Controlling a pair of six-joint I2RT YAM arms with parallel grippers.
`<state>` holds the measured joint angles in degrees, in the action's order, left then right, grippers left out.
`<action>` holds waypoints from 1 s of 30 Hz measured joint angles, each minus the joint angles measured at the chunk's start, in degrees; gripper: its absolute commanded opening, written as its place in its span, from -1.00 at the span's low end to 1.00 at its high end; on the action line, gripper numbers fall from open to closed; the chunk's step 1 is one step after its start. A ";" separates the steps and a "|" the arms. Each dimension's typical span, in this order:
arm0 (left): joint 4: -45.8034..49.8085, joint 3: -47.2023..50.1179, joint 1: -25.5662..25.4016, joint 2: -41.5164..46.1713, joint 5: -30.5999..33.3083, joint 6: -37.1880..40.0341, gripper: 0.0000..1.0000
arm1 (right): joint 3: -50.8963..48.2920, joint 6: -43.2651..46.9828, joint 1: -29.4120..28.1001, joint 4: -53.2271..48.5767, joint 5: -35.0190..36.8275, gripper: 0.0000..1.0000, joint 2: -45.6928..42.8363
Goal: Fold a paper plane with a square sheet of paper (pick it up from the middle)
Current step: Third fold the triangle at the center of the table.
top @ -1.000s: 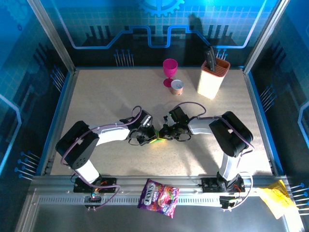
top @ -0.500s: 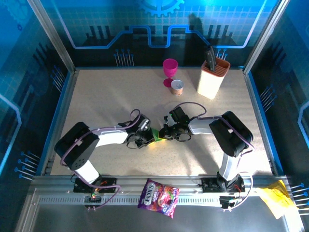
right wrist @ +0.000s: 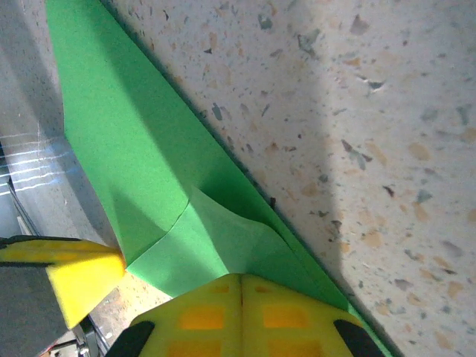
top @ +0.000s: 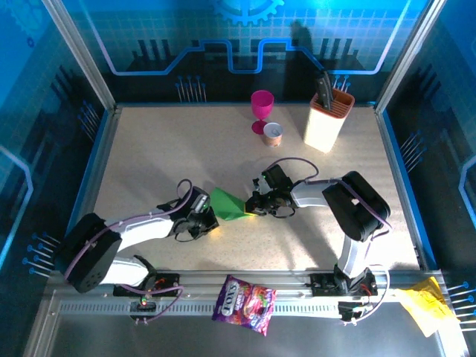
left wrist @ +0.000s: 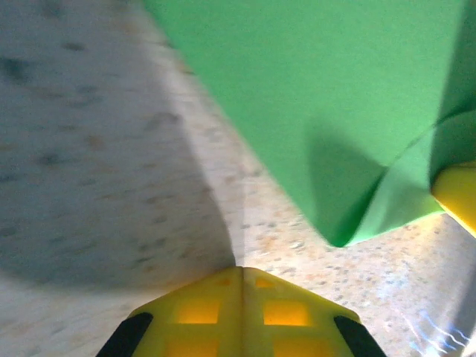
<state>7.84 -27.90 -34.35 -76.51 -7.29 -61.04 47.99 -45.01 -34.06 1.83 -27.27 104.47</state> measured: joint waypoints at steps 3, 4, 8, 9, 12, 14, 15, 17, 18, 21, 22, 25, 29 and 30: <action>2.69 -0.72 0.28 1.95 0.42 1.11 -1.00 | 0.00 0.02 0.00 -0.11 0.02 -1.00 -0.11; 3.13 -1.40 0.28 2.05 0.37 1.49 -1.00 | 0.00 0.04 0.00 -0.13 0.02 -1.00 -0.11; 3.02 -5.49 0.04 1.70 -0.22 2.82 -1.00 | 0.00 0.22 0.00 -0.22 0.02 -1.00 -0.11; 2.60 -6.84 -0.20 1.09 -0.50 3.10 -1.00 | 0.02 0.22 0.00 -0.22 0.02 -1.00 -0.11; 1.14 -10.51 -1.36 -1.86 -1.53 4.09 -1.00 | 0.11 0.24 0.00 -0.28 0.02 -1.00 -0.09; -0.26 -12.35 -1.99 -4.52 -2.32 4.46 -1.00 | 0.11 0.22 0.00 -0.33 0.04 -1.00 -0.09; -0.96 -13.09 -2.25 -6.03 -2.78 4.55 -1.00 | 0.11 0.22 0.00 -0.33 0.04 -1.00 -0.09; -1.81 -14.12 -2.62 -8.68 -3.30 4.66 -1.00 | 0.13 0.22 0.00 -0.33 0.04 -1.00 -0.09; -2.25 -14.47 -2.82 -9.99 -3.58 4.70 -1.00 | 0.13 0.22 0.00 -0.33 0.04 -1.00 -0.09; -3.13 -14.73 -3.02 -12.68 -4.15 5.11 -1.00 | 0.39 0.22 0.00 -0.79 0.15 -1.00 -0.07; -3.23 -14.73 -3.02 -13.25 -4.17 5.46 -1.00 | 0.44 0.20 0.00 -0.92 0.17 -1.00 -0.07; -3.69 -14.71 -3.02 -14.82 -4.15 5.92 -1.00 | 0.46 0.22 0.00 -0.96 0.17 -1.00 -0.07; -4.11 -14.10 -3.02 -16.15 -4.11 6.16 -1.00 | 0.63 0.22 0.00 -1.33 0.17 -1.00 -0.07; -4.22 -13.62 -3.02 -16.24 -4.11 6.16 -1.00 | 0.81 0.22 0.00 -1.68 0.20 -1.00 -0.07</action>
<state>3.62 -41.52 -37.36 -92.75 -11.40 -54.87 48.80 -44.80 -34.06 0.14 -27.07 104.40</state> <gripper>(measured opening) 0.064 0.048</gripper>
